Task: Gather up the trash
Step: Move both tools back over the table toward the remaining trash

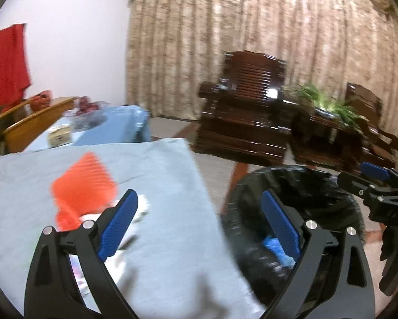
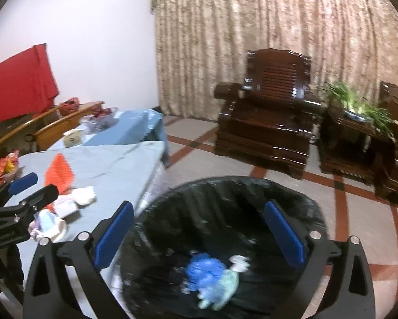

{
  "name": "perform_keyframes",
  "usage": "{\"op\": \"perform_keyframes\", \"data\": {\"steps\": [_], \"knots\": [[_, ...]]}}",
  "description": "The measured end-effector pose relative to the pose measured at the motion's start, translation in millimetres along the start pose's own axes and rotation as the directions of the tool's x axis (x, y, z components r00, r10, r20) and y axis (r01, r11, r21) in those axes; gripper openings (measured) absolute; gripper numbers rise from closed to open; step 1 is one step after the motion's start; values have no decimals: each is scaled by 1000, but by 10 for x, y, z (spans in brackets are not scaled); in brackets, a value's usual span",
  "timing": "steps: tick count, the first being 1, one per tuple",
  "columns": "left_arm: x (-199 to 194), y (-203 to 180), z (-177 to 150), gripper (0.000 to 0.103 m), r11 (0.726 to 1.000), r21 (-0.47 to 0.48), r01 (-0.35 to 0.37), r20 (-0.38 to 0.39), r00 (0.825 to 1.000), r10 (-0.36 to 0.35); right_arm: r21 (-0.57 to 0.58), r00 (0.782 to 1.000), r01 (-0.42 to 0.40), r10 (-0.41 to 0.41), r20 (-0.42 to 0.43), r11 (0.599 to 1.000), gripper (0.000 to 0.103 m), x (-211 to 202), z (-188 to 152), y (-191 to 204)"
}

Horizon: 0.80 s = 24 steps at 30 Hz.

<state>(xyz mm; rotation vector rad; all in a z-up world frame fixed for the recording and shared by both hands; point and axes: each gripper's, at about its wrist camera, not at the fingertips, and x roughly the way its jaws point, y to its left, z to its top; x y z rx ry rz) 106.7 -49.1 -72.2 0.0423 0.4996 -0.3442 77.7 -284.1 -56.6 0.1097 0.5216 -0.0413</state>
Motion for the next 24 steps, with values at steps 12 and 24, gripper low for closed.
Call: {"op": "perform_keyframes", "data": {"steps": [12,24], "knots": [[-468,1011,-295,91,959,-86,-270,-45,963,267,-88,987,-161,159,-28,983,97,339,-153,980],[-421,1392,-740,83,932,-130,-338,-152,936,318,-170,970,-237,225,-89,956,97,635,-455,1629]]}}
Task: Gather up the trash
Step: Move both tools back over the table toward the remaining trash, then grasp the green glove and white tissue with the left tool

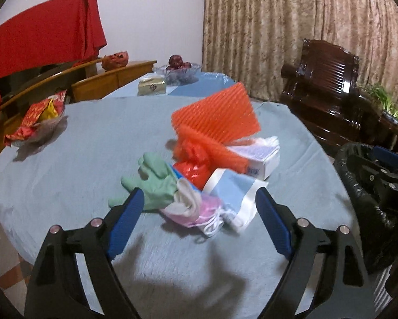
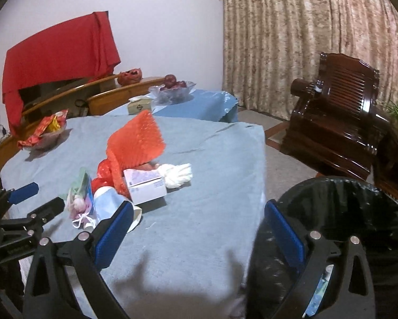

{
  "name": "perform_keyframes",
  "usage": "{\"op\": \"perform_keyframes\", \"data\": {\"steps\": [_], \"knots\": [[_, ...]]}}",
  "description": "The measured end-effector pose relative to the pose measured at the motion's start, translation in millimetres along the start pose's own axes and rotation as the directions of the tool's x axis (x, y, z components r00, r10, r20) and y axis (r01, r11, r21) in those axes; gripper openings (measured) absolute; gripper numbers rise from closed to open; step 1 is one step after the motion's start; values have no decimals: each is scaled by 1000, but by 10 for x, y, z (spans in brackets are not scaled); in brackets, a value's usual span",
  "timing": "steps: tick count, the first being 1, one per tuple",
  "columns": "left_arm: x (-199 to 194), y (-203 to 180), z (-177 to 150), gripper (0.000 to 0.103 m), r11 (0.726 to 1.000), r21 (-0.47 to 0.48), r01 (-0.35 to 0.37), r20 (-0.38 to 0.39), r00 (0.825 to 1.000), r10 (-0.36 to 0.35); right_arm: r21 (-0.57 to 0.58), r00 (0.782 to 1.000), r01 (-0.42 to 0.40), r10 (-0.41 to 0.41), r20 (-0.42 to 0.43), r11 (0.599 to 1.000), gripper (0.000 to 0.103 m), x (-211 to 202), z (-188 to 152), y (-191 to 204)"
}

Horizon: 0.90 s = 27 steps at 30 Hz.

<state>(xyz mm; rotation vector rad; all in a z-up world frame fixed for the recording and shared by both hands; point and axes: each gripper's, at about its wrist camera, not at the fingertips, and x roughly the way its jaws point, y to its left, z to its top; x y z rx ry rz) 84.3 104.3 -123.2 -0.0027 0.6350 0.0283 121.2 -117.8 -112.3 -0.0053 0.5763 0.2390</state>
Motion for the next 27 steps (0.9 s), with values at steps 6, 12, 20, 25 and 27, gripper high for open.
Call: {"op": "perform_keyframes", "data": {"steps": [6,12,20,25,27], "knots": [[246,18,-69,83,1000,-24,5,-40,999,-6,-11,1000,-8,7,-27,1000,97,135,-30,66],[459,0,-127,82,999,-37,10,-75,997,-13,-19,999,-7,6,-44,1000,97,202,-30,68],[520,27,-199,41,999,-41,6,-113,993,-11,-27,998,-11,9,-55,1000,97,252,-45,99],[465,48,-207,20,999,-35,7,-103,995,-10,-30,998,-23,21,-56,999,97,252,-49,158],[444,54,-211,16,1000,-30,3,-100,995,-6,-35,998,-29,27,-55,999,97,241,-50,186]]}}
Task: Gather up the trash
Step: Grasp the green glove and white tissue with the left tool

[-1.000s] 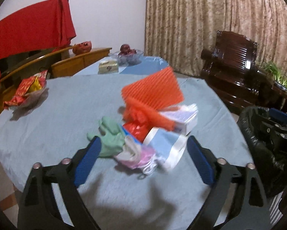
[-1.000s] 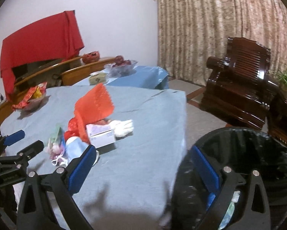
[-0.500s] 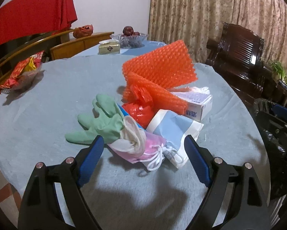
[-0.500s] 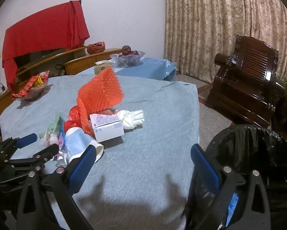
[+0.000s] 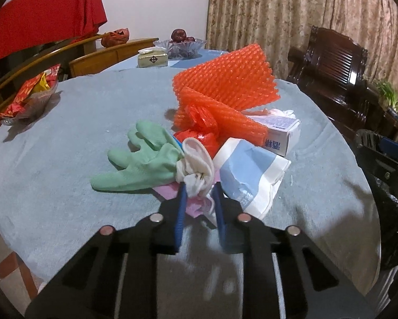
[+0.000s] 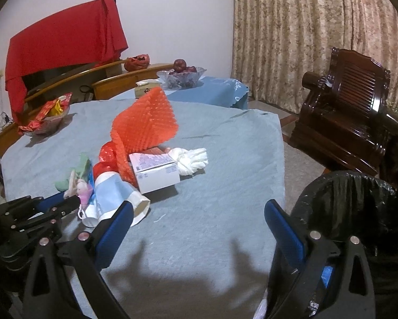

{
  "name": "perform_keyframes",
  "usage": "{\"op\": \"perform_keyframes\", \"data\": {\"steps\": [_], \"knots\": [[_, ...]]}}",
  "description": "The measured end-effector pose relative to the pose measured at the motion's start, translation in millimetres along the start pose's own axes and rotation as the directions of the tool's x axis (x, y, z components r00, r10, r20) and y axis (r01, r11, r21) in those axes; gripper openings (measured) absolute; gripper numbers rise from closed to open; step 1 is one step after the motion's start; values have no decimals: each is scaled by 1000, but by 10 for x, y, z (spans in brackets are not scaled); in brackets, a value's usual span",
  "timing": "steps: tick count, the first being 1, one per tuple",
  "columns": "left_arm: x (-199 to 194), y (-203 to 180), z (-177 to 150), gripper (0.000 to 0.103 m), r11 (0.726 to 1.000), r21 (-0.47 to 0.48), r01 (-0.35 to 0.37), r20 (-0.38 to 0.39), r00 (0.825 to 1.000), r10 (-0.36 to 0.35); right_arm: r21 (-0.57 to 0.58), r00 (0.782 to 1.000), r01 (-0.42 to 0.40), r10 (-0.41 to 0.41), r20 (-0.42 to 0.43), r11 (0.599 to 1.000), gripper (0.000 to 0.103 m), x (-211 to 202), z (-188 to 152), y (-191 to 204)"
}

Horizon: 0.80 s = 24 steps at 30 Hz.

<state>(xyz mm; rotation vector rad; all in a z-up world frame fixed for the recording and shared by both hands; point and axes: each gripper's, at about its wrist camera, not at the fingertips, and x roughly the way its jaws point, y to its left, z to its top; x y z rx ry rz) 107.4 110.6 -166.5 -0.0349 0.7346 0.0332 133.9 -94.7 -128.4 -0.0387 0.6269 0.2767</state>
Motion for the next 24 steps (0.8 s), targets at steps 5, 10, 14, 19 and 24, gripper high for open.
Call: {"op": "perform_keyframes", "data": {"steps": [5,10,14,19,24], "knots": [[-128,73,-8,12,1000,-13,0,6,1000,0,-14,1000,-11,11,5,1000,97,-31,-1,75],[-282,168,-57,12,1000,-4,-1,6,1000,1,-19,1000,-22,22,2,1000,97,-36,-15,131],[-363,222,-115,36,1000,-11,0,-3,1000,0,-28,1000,-27,27,-2,999,97,-32,-23,182],[-400,228,-69,53,1000,-24,1,15,1000,-1,-35,1000,-25,25,-5,999,97,-24,-21,205],[-302,210,78,59,999,-39,-4,33,999,5,-32,1000,-24,24,-4,999,97,-4,-12,206]]}}
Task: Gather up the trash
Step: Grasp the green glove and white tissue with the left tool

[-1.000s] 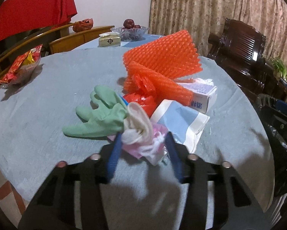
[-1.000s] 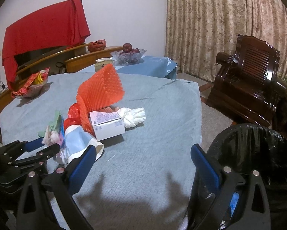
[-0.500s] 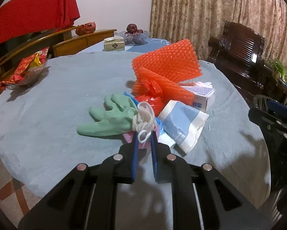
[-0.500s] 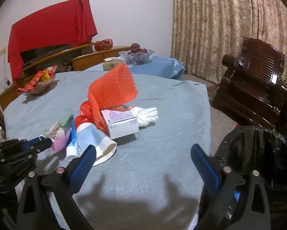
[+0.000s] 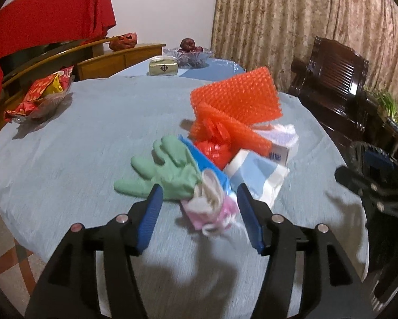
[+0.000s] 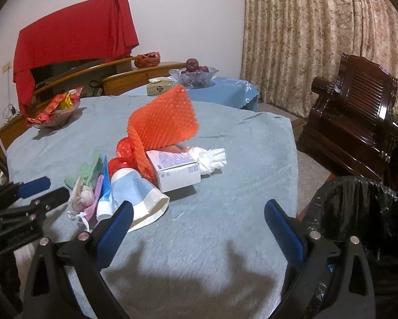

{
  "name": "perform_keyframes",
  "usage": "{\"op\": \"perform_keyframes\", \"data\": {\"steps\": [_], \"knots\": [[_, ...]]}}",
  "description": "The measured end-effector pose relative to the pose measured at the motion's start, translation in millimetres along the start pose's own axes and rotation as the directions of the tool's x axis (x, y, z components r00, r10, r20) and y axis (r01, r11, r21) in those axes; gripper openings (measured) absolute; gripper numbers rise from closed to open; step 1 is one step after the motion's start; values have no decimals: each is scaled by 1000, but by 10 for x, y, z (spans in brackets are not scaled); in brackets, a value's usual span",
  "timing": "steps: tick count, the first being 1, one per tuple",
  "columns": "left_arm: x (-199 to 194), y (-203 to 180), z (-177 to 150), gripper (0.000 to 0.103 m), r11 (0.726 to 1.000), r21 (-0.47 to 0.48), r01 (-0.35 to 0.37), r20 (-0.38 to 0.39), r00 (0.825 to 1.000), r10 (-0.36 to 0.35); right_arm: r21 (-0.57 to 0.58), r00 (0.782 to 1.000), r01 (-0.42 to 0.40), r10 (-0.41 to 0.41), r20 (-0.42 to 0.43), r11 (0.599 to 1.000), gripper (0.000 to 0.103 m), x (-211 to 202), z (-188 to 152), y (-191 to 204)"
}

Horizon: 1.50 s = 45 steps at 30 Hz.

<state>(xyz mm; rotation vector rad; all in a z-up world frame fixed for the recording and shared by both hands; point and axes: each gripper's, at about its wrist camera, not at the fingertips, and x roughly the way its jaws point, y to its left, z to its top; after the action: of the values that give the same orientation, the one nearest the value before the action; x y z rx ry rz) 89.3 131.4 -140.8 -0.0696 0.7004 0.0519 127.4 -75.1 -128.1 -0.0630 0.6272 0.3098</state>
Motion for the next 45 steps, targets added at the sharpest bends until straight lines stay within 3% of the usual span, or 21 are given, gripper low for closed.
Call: {"op": "perform_keyframes", "data": {"steps": [7,8,11,14,21,24,26,28,31,37,39,40,45], "knots": [[315,-13,48,56,999,-30,-37,-50,998,35,-9,1000,-11,11,-4,1000,97,81,58,47],[323,6,38,43,999,-40,-38,-52,998,36,-11,1000,-13,13,-5,1000,97,93,66,56],[281,72,28,17,998,-64,-10,-47,999,7,-18,1000,-19,19,-4,1000,97,117,73,89],[177,148,10,7,998,-60,-6,-36,999,4,-21,1000,-30,30,-7,999,97,131,61,132],[37,356,-80,5,999,-45,-29,-60,998,26,-30,998,-56,56,-7,998,96,124,49,255],[52,401,-160,11,998,-56,-22,-98,995,17,-39,998,-64,64,-9,997,96,126,40,310],[63,411,-190,32,997,-70,-17,-113,994,9,-43,998,-66,66,-11,997,96,124,33,335],[53,396,-174,46,997,-78,-13,-104,995,4,-47,998,-64,63,-11,997,96,119,29,341],[96,319,-93,55,998,-59,-5,-95,996,-1,-40,998,-55,54,-10,998,96,118,34,309],[320,254,-48,54,999,-46,-22,-125,992,16,-37,999,-46,46,-9,998,96,121,35,248],[392,270,-73,44,999,-52,-15,-143,990,8,-36,999,-48,47,-12,998,96,122,34,245],[421,278,-89,30,998,-57,-10,-149,989,1,-35,999,-49,49,-13,998,96,126,32,240],[374,325,-108,17,997,-72,8,-124,992,-17,-39,998,-60,59,-20,997,96,144,27,258]]}}
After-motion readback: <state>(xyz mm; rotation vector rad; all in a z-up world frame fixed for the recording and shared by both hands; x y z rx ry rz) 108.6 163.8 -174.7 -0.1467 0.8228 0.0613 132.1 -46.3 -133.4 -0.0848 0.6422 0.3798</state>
